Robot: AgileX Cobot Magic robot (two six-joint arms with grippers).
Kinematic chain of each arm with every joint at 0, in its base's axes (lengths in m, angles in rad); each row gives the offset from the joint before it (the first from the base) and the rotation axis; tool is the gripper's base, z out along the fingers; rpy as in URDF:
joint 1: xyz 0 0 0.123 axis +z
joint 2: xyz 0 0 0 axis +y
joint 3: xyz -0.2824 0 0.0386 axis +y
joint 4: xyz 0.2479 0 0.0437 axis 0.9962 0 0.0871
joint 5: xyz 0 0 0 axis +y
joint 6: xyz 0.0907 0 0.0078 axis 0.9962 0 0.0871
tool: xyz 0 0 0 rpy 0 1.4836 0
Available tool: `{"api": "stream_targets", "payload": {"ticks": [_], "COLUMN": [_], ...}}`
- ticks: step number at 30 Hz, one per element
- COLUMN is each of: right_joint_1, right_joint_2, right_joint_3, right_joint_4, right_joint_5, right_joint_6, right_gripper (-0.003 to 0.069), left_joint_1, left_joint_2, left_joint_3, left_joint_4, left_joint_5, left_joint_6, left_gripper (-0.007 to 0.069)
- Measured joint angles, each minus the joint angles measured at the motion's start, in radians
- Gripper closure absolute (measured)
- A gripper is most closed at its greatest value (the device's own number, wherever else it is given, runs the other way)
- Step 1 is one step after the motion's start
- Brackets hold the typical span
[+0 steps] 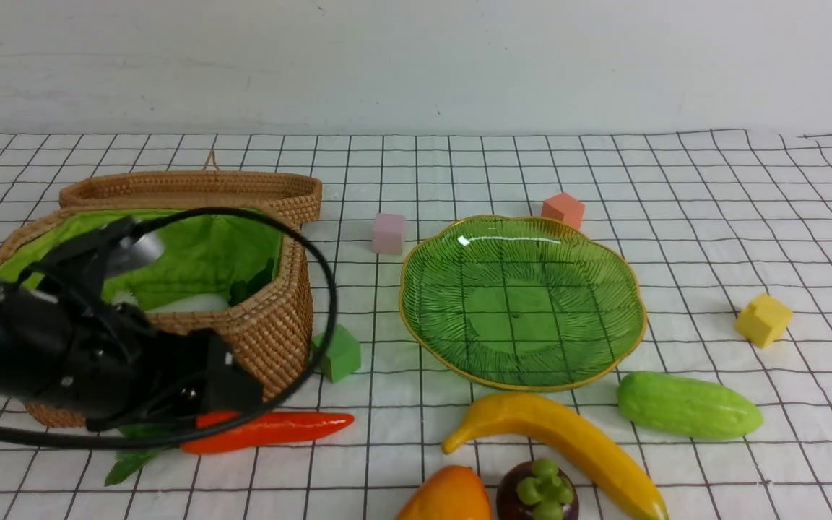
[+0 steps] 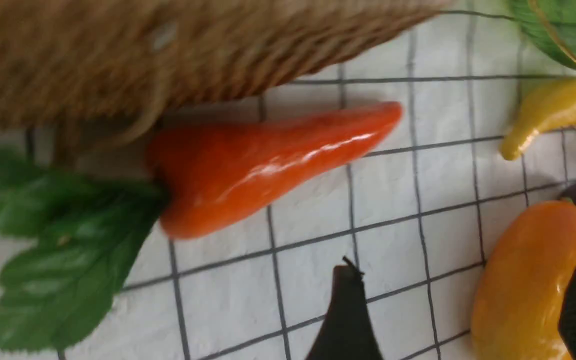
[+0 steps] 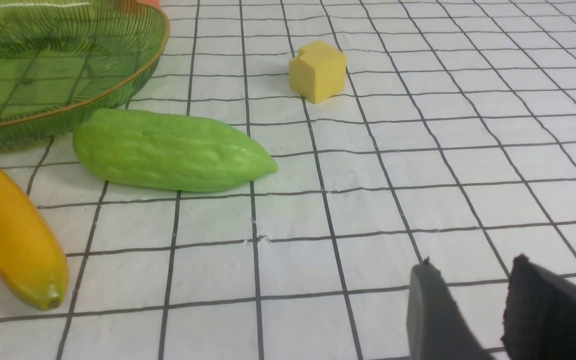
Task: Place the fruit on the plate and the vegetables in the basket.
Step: Use the left arm to grab a carrot and put it into the left basket
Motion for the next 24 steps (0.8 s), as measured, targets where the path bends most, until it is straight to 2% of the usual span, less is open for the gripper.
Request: {"api": "stream_targets", "payload": {"ticks": [1,4,5,6,9,15,24], "right_joint_1": [0.0,0.0,0.0,0.0,0.0,0.0,0.0], "right_joint_2": [0.0,0.0,0.0,0.0,0.0,0.0,0.0], "right_joint_3": [0.0,0.0,0.0,0.0,0.0,0.0,0.0], "right_joint_4": [0.0,0.0,0.0,0.0,0.0,0.001,0.001], "right_joint_5": [0.0,0.0,0.0,0.0,0.0,0.0,0.0], "right_joint_6": [0.0,0.0,0.0,0.0,0.0,0.0,0.0], "right_gripper": [0.0416,0.0416,0.0416,0.0416,0.0416,0.0416,0.0416], "left_joint_1": [-0.064,-0.202,-0.212,-0.281,-0.376,-0.454,-0.454], "left_joint_2": [0.015,0.069,0.074,0.12,0.204,0.36,0.463], "left_joint_3": [-0.054,-0.142,-0.147,-0.185,-0.236,-0.322,-0.344], "left_joint_4": [0.113,0.323,0.339,0.463,0.658,0.835,0.921], "left_joint_5": [0.027,0.086,0.089,0.111,0.116,0.05,0.012], "left_joint_6": [0.001,-0.007,-0.007,-0.006,0.029,0.065,0.068], "left_gripper": [0.0102,0.0102,0.0102,0.0102,0.0102,0.0102,0.0104]}}
